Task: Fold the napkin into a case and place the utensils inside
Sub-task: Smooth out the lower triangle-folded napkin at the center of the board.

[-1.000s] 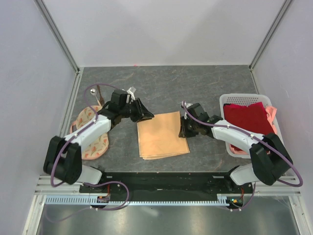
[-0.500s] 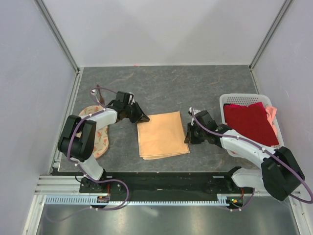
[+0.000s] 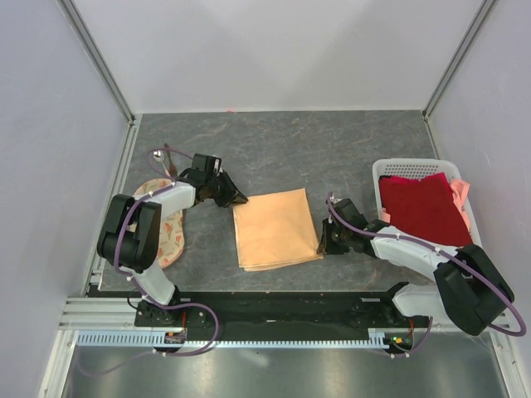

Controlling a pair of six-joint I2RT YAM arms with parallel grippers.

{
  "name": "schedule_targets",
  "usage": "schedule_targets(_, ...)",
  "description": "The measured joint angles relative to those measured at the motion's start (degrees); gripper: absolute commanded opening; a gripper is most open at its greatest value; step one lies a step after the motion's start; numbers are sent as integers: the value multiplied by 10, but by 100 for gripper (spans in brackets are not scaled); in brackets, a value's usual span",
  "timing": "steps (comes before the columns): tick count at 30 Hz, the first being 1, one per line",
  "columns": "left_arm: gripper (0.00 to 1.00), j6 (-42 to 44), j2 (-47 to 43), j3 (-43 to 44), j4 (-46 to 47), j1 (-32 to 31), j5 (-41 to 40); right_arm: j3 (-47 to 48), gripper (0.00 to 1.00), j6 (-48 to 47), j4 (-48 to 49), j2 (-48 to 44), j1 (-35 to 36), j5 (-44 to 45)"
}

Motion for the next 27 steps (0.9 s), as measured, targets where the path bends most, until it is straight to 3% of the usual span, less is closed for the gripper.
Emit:
schedule_targets(6, 18, 9, 33, 20, -8, 10, -16, -1, 18, 18, 0, -8, 0, 26)
schedule_targets(10, 21, 14, 28, 20, -18, 10, -27, -1, 29, 21, -18, -37, 0, 36)
schedule_targets(17, 25, 28, -79, 20, -42, 10, -26, 0, 38, 21, -45, -45, 0, 42)
schedule_targets(23, 26, 48, -192, 18, -63, 10, -23, 0, 29, 21, -51, -42, 0, 42)
schedule_targets(27, 25, 55, -219, 4, -71, 10, -19, 0, 8, 22, -56, -43, 0, 47)
